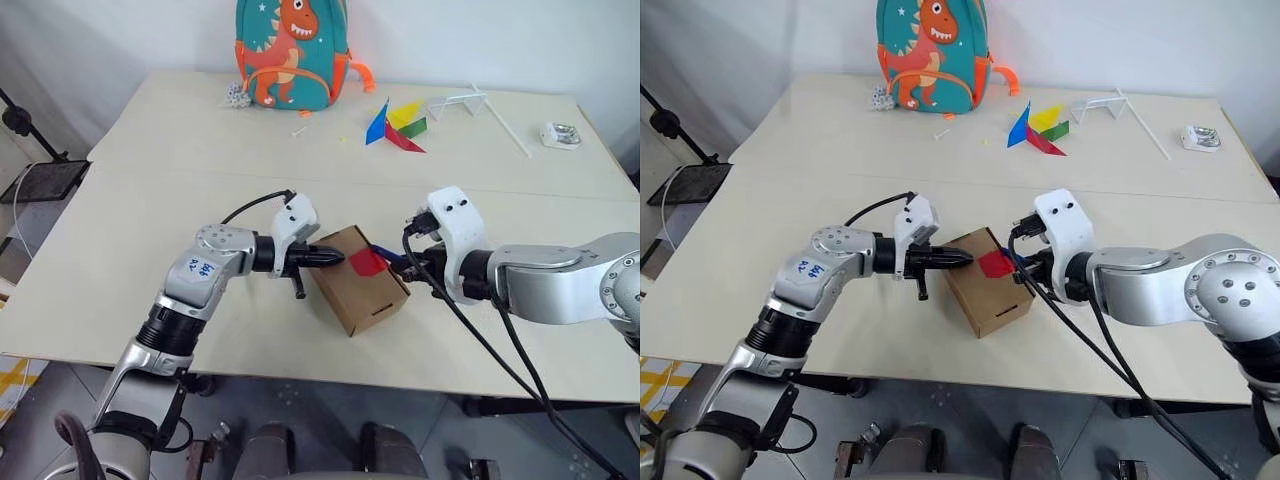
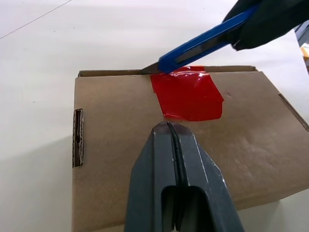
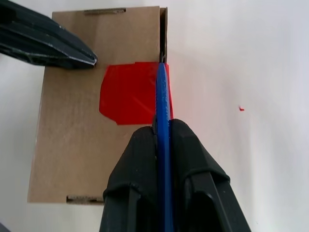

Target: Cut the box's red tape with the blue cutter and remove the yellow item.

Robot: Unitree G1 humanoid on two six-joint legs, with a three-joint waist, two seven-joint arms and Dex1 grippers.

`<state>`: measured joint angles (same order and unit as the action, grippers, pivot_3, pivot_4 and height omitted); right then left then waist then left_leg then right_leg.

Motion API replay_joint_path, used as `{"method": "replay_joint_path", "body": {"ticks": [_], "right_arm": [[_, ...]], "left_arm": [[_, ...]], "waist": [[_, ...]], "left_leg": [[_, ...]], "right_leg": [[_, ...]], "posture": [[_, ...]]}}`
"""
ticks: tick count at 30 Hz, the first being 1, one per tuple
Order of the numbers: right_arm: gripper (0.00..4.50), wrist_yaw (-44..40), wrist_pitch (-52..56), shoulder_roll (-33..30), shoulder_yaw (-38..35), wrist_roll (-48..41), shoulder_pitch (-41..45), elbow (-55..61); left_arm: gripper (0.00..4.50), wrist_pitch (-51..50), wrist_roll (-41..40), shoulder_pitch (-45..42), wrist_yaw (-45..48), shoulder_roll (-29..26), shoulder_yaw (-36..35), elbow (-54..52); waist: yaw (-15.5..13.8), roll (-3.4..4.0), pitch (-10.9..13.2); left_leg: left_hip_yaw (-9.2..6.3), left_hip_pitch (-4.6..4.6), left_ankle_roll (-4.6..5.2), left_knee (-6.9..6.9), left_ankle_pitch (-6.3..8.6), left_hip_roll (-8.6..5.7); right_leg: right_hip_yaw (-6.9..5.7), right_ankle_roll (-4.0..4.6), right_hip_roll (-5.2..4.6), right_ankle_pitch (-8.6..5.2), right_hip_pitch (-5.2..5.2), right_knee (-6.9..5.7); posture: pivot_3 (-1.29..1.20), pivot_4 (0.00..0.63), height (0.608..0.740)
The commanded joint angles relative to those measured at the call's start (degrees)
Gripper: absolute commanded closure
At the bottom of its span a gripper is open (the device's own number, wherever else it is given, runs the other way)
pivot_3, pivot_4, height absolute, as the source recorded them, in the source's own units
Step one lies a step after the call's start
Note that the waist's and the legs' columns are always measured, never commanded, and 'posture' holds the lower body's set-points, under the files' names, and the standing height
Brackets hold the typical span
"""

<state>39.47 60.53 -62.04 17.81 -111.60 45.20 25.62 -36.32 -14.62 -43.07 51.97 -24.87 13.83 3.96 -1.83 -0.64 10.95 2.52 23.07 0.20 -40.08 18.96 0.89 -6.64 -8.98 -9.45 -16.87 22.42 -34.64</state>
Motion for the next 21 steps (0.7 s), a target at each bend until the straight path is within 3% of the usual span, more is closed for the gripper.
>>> {"method": "replay_joint_path", "body": {"ticks": [1, 8, 21], "right_arm": [[4.37, -1.01, 0.87, -1.13, 1.32, -1.4, -1.38, 1.73], [4.37, 4.09, -2.65, 2.25, 2.72, -1.4, -2.56, 2.52], [4.37, 5.9, -6.33, 1.52, 1.71, -1.4, -7.56, 5.76]], "left_arm": [[4.5, -2.79, 3.33, 2.08, -1.75, 0.17, 3.49, 3.22], [4.5, -2.62, 3.38, 2.17, -1.9, 0.39, 3.86, 3.55], [4.5, -4.02, 2.98, 2.63, -2.61, 0.83, 4.2, 2.18]], "waist": [[-0.06, -0.03, -0.08], [0.1, -0.06, -0.63], [0.04, 0.03, -0.87]], "left_leg": [[0.0, -0.01, 0.01, 0.0, 0.0, 0.0], [0.01, -0.08, 0.01, 0.0, -0.01, 0.01], [0.09, -0.19, 0.05, 0.02, -0.02, 0.01]], "right_leg": [[0.01, 0.0, 0.0, 0.0, -0.01, 0.0], [0.02, 0.02, 0.0, 0.01, -0.04, 0.0], [0.14, 0.06, 0.0, 0.03, -0.1, 0.01]], "posture": [[0.0, 0.15, 0.74], [0.0, 0.15, 0.74], [0.0, 0.15, 0.74]]}}
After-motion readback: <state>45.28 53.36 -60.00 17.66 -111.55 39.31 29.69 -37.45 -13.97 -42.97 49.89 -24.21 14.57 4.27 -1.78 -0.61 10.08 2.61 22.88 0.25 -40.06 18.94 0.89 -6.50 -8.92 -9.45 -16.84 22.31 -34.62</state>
